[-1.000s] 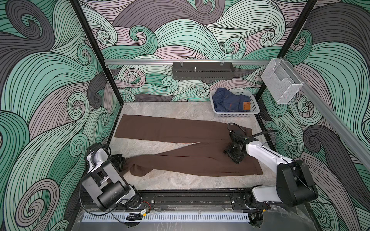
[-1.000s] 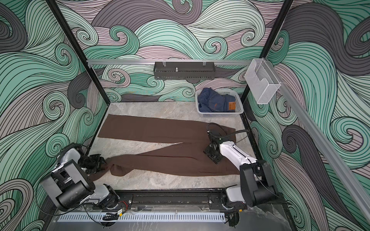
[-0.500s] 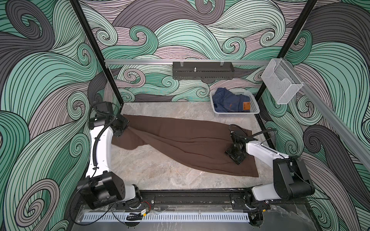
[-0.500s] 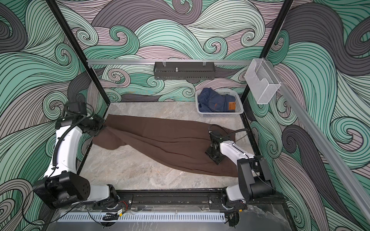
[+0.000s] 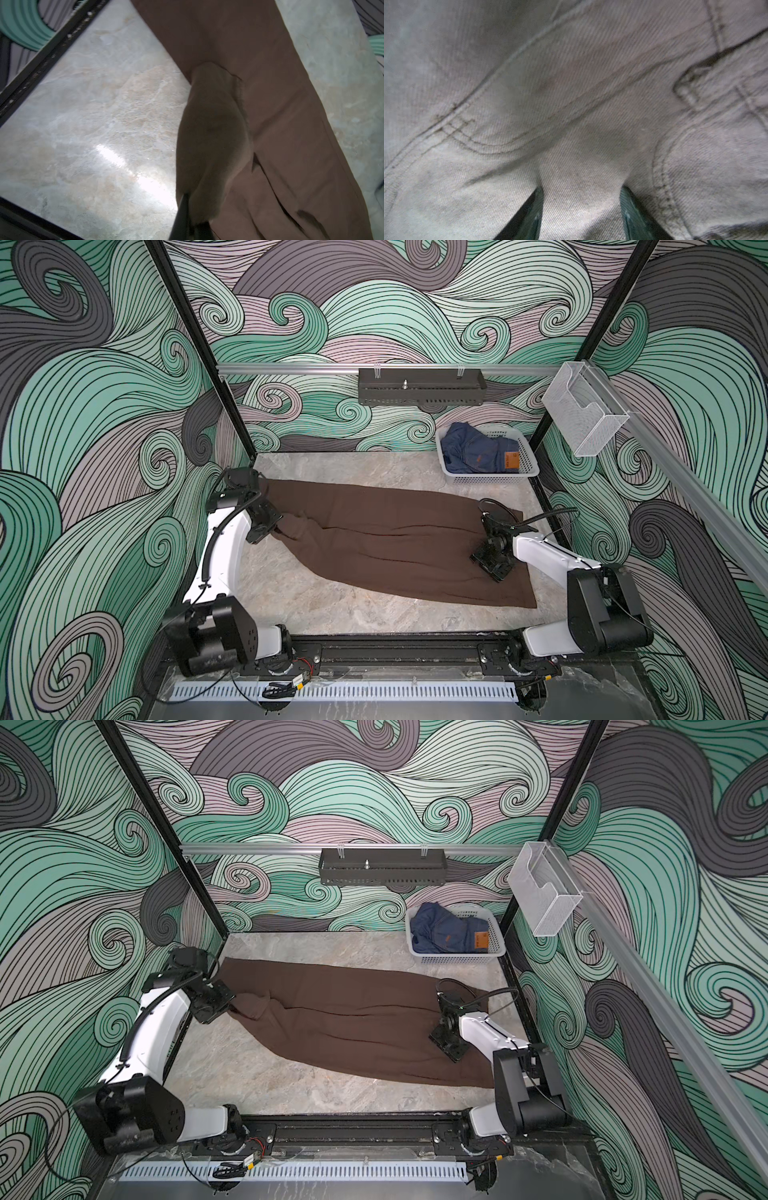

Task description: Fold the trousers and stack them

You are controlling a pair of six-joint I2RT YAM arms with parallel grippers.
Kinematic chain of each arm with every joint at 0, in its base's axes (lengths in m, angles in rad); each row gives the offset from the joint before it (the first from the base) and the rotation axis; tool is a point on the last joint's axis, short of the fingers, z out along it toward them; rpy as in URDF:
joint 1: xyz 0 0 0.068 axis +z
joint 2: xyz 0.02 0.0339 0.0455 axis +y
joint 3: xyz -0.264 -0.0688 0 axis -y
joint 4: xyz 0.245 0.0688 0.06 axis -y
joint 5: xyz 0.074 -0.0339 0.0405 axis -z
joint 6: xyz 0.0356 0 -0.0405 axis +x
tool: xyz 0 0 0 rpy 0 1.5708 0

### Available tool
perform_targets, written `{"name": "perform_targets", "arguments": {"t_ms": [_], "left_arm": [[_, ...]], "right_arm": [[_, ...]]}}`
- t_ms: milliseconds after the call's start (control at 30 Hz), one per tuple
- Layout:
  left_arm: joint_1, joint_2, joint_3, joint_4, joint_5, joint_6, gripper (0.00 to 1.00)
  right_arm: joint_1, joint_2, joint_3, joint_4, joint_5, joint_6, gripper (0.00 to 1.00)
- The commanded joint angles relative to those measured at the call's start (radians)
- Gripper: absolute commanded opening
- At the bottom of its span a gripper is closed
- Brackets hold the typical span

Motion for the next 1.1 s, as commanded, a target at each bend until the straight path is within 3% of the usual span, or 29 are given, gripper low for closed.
{"name": "perform_targets", "arguments": {"t_ms": [0,233,300,333,400,533,600,700,900,1067], "left_arm": [[0.096,-0.088,-0.099,0.004,-0.102,-0.059,0.00],[0.239,-0.097,-0.219,0.025,-0.135,-0.062,0.02],[0.254,-0.059,-0.211,0.008,-0.100,-0.058,0.38],[0.257,-0.043,-0.197,-0.006,-0.073,-0.048,0.50],[0.260,-0.010,-0.155,-0.041,-0.027,-0.043,0.60],[0.259,-0.021,-0.095,-0.048,0.037,-0.012,0.69],[0.253,-0.039,-0.097,-0.005,0.120,0.035,0.78],[0.197,-0.018,-0.107,0.027,0.192,0.075,0.81],[0.026,0.185,-0.099,0.032,0.158,0.097,0.78],[-0.044,0.300,-0.075,0.021,0.059,0.106,0.75]], "right_arm": [[-0.013,-0.020,-0.005,-0.042,0.038,-0.015,0.60],[-0.045,-0.038,-0.011,-0.061,0.053,-0.032,0.60],[-0.049,-0.043,-0.007,-0.063,0.051,-0.035,0.61],[-0.051,-0.046,-0.005,-0.065,0.051,-0.037,0.60],[-0.050,-0.053,0.002,-0.075,0.050,-0.042,0.61],[-0.050,-0.072,0.017,-0.093,0.045,-0.047,0.62],[-0.050,-0.081,0.023,-0.100,0.042,-0.048,0.63],[-0.050,-0.085,0.030,-0.101,0.033,-0.047,0.63],[-0.048,-0.074,0.034,-0.092,0.005,-0.044,0.63],[-0.043,-0.096,0.017,-0.082,-0.012,-0.040,0.62]]}}
